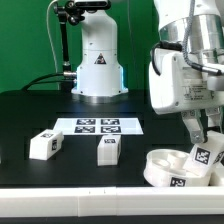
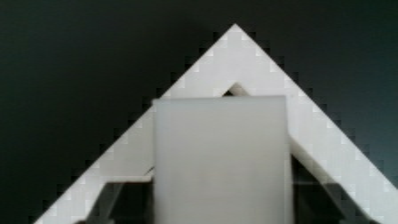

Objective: Assemble stool

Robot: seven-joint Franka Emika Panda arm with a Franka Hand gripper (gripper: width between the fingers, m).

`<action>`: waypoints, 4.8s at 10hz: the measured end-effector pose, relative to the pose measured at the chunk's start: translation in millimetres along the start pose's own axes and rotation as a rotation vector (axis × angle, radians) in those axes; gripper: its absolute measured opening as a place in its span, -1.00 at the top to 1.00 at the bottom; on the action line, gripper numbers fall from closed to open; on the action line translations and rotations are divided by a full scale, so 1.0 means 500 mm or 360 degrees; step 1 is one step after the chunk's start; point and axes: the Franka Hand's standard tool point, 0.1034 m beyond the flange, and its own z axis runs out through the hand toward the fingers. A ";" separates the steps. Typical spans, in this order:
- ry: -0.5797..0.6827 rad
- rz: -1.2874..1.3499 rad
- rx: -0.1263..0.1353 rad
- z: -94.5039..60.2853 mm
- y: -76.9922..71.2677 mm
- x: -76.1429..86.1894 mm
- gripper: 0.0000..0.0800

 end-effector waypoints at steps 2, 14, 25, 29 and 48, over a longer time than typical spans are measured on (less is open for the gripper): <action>-0.0009 0.0039 0.0001 0.000 -0.001 0.002 0.15; 0.0001 -0.0387 -0.0029 -0.036 -0.049 0.013 -0.62; 0.0038 -0.1335 -0.0312 -0.030 -0.115 0.084 -0.62; 0.0027 -0.1556 -0.0352 -0.028 -0.136 0.106 -0.62; 0.0116 -0.3242 -0.0604 -0.015 -0.206 0.199 -0.62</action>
Offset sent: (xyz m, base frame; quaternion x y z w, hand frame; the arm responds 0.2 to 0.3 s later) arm 0.0000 0.0000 0.0000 0.0000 0.0000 0.1938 0.9810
